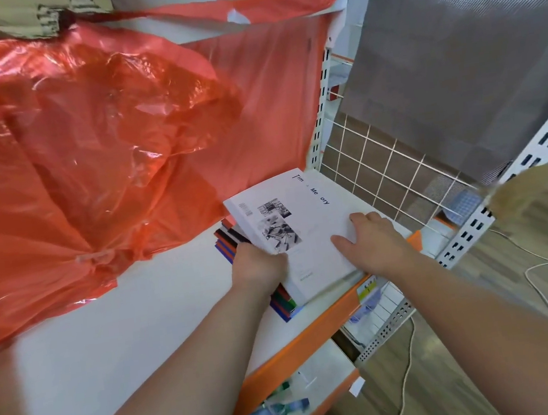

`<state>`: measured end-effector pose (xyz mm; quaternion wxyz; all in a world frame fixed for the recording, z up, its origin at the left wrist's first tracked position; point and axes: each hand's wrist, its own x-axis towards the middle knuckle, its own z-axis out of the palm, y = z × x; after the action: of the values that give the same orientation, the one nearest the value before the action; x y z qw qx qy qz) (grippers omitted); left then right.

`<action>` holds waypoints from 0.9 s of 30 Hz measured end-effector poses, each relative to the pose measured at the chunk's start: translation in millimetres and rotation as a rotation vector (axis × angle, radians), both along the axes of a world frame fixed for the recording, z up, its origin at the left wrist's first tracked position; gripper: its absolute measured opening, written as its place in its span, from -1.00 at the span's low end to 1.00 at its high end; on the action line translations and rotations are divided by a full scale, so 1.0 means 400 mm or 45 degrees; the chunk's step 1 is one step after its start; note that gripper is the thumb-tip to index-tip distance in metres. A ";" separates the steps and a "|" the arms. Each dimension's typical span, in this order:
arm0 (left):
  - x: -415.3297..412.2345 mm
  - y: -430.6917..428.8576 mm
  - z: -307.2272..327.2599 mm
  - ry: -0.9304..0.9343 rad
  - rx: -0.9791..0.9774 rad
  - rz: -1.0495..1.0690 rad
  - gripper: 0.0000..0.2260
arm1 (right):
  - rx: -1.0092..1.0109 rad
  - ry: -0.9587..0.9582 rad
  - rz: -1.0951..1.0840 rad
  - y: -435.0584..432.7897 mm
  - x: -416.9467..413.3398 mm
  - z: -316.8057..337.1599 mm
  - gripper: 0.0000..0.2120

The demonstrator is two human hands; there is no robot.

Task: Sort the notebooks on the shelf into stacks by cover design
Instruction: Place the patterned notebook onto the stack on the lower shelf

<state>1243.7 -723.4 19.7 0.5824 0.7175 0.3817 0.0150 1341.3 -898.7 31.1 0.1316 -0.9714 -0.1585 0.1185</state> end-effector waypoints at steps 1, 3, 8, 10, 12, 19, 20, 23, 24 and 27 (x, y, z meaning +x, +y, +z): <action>-0.003 -0.005 0.000 -0.031 -0.142 0.055 -0.87 | 0.032 0.008 -0.024 0.000 0.005 0.000 -0.37; -0.007 -0.012 0.004 -0.084 -0.251 0.119 -0.85 | 0.094 0.017 -0.097 0.005 0.015 0.006 -0.37; -0.009 -0.018 0.026 -0.223 -0.296 0.213 -0.91 | 0.141 0.012 -0.200 0.029 0.016 0.023 -0.51; -0.015 -0.023 0.028 -0.259 -0.374 0.240 -0.89 | 0.170 0.019 -0.215 0.032 0.011 0.029 -0.55; -0.024 -0.022 0.029 -0.279 -0.359 0.254 -0.90 | 0.211 0.052 -0.229 0.030 0.006 0.039 -0.59; -0.083 -0.003 0.046 -0.362 -0.381 0.252 -0.93 | 0.726 0.380 -0.321 -0.003 -0.043 0.057 -0.75; -0.094 -0.004 0.050 -0.376 -0.382 0.250 -0.94 | 0.754 0.393 -0.296 -0.008 -0.055 0.061 -0.77; -0.136 -0.006 0.063 -0.401 -0.370 0.251 -0.90 | 0.801 0.407 -0.235 -0.010 -0.090 0.075 -0.78; -0.153 -0.006 0.067 -0.408 -0.364 0.251 -0.87 | 0.822 0.408 -0.234 -0.009 -0.099 0.078 -0.76; -0.210 -0.004 0.076 -0.411 -0.323 0.256 -0.91 | 0.864 0.440 -0.188 0.002 -0.134 0.091 -0.80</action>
<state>1159.5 -725.1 50.1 0.7170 0.5854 0.3519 0.1394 1287.5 -898.0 67.4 0.4783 -0.8472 -0.0939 0.2113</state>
